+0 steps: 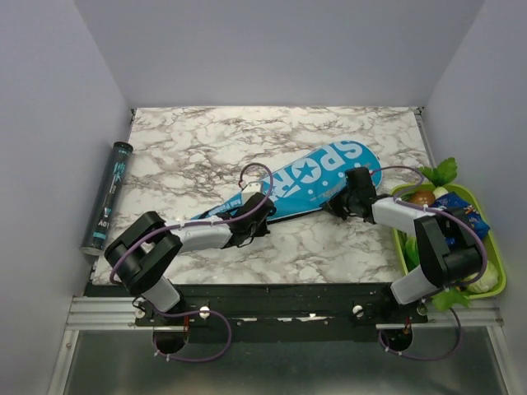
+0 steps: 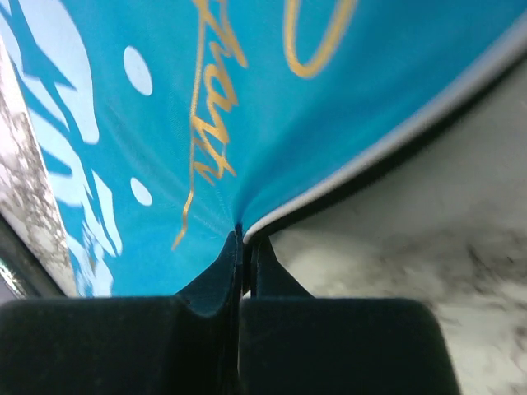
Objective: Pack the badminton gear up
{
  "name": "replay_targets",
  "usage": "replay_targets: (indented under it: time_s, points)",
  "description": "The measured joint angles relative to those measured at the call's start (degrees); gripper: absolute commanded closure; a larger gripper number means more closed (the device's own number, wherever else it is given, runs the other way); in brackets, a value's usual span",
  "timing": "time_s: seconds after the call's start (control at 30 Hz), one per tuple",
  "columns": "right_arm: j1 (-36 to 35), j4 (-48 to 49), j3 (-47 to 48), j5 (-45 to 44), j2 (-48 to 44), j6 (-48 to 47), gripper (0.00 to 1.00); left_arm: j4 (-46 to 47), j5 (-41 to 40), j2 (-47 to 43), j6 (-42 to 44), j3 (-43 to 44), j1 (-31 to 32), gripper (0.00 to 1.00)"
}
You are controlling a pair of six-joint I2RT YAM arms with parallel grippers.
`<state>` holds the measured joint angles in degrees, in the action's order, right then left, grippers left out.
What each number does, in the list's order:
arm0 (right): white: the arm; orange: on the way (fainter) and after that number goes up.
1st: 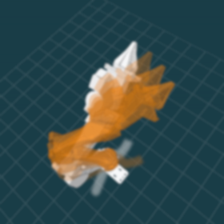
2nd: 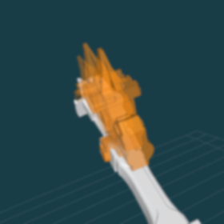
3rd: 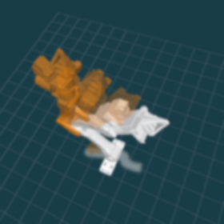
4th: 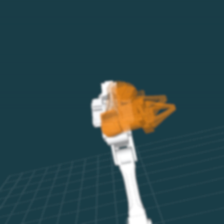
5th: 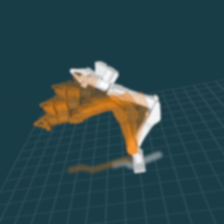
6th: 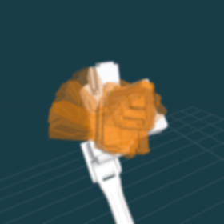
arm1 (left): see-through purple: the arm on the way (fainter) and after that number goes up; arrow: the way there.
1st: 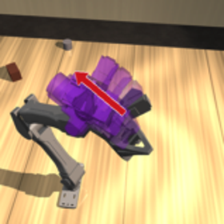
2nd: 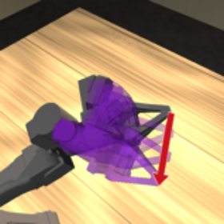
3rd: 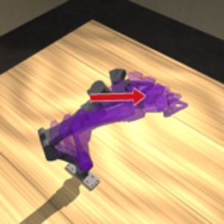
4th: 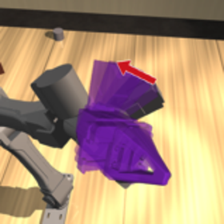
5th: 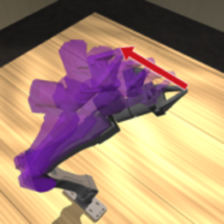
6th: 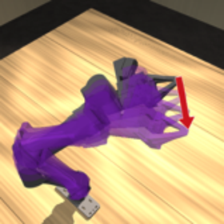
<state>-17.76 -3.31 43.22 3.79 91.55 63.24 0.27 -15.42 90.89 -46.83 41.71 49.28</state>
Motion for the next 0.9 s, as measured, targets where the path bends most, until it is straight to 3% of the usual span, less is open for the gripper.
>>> replay_targets:
  time_s: [0.13, 0.17, 0.27, 0.5, 0.7, 0.9]
  points:
    - [-0.02, 0.63, -6.58, 0.00, -5.97, 1.42, 0.73, -1.49, -0.72, -1.51, 0.35, -0.85, -3.98, 0.97]
    - [-0.02, 0.26, -7.06, 0.00, -6.64, 1.40, 0.63, -2.14, -1.11, -1.99, 0.55, -1.11, -4.85, 0.97]
    - [-0.02, -2.47, -7.58, 0.04, -9.07, -0.90, 0.49, -3.89, -2.16, -3.72, 1.36, -1.99, -6.36, 0.98]
    - [-0.02, -12.02, -7.72, -0.39, -19.10, -9.49, 0.39, -6.56, -0.11, -13.25, 2.23, -4.76, -5.68, 0.97]
    - [-0.02, -22.14, -7.72, -7.65, -29.20, -14.91, 0.36, -6.62, 2.54, -22.60, 3.93, -4.17, -4.50, 0.95]
    - [0.15, -24.44, -8.44, -13.79, -31.26, -12.90, 0.36, -5.75, 5.05, -21.49, 6.56, 1.38, -4.26, 0.94]
